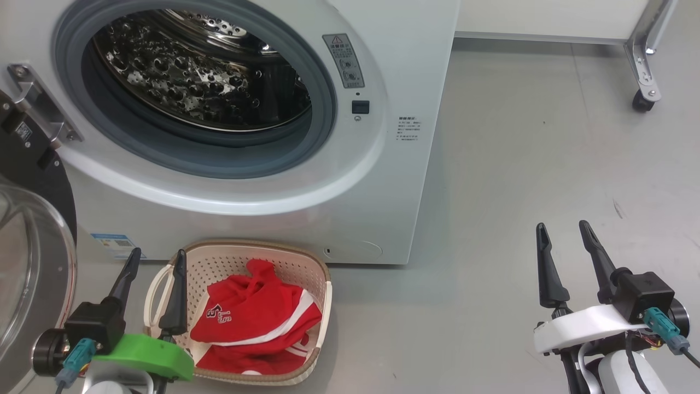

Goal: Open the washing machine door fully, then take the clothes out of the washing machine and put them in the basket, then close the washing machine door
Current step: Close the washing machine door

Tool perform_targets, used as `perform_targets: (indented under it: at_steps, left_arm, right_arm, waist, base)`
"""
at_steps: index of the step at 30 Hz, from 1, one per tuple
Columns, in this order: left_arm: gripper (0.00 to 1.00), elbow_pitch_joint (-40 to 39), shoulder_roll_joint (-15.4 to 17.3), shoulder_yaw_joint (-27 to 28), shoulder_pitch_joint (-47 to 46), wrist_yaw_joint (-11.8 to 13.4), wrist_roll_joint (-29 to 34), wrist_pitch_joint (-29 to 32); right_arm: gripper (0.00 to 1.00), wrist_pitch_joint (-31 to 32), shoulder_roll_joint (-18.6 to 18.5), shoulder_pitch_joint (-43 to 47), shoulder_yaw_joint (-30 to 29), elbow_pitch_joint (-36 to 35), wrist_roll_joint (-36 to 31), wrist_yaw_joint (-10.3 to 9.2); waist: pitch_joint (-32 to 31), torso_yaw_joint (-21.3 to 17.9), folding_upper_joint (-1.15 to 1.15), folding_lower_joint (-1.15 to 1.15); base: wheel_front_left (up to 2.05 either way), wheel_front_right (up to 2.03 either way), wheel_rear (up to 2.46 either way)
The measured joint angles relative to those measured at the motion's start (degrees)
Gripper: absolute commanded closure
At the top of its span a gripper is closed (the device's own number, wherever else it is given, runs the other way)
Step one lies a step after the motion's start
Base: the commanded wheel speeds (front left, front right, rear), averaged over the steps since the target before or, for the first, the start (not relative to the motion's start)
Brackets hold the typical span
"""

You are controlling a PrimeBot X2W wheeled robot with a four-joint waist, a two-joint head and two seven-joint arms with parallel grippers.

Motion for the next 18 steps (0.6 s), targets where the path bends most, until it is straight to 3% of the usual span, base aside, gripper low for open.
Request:
perform_targets:
  at_steps: [18]
  left_arm:
    - [0.00, -0.14, -0.20, -0.05, 0.00, -0.01, 0.00, 0.00]
  right_arm:
    - [0.00, 0.00, 0.09, 0.00, 0.05, 0.25, 0.00, 0.01]
  waist:
    - [0.09, -0.13, 0.00, 0.00]
  base:
    - [-1.40, 1.40, 0.00]
